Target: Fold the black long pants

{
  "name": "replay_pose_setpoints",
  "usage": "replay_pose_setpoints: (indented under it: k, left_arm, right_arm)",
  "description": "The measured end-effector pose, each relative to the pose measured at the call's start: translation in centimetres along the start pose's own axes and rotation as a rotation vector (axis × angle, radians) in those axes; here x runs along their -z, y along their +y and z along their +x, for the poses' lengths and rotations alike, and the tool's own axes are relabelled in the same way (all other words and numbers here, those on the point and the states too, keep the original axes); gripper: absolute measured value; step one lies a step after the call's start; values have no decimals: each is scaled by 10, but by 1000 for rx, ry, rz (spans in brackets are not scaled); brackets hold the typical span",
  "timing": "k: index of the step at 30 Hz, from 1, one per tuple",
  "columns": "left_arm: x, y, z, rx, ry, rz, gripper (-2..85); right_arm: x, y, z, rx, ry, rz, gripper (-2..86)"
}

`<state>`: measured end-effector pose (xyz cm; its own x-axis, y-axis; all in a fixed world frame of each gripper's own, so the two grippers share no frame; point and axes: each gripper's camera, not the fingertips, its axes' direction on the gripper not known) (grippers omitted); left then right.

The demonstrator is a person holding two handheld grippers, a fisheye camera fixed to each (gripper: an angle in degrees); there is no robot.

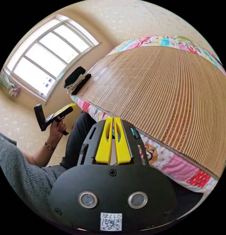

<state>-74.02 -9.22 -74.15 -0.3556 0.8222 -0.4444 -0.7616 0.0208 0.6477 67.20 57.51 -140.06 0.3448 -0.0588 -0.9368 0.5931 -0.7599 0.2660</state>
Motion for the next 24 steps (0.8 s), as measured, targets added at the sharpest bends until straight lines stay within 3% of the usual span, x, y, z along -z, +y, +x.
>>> replay_pose_setpoints:
  k: [2, 5, 7, 10, 12, 16, 20, 24]
  left_arm:
    - [14, -28, -57, 71, -55, 48, 20]
    - [53, -88, -153, 171, -203, 158, 76]
    - [81, -154, -216, 161, -450, 206, 110]
    - [96, -247, -284, 149, -679, 187, 128]
    - [90, -292, -332, 180, -653, 146, 137]
    - [1, -320, -436, 441, -583, -163, 143]
    - [11, -303, -436, 597, -427, 20, 90]
    - [24, -301, -409, 584, 10, 182, 51]
  right_arm:
    - [-1, -8, -23, 87, -20, -51, 3]
    - [6, -10, -7, 13, -122, -96, 2]
    - [16, -4, 12, -49, -205, -97, 2]
    - [38, 11, 41, -113, -276, -79, 3]
    - [51, 21, 52, -129, -246, -82, 3]
    - [67, 43, 67, -171, -156, -101, 4]
    - [75, 66, 80, -233, -226, -80, 4]
    - [76, 93, 85, -257, -323, -83, 3]
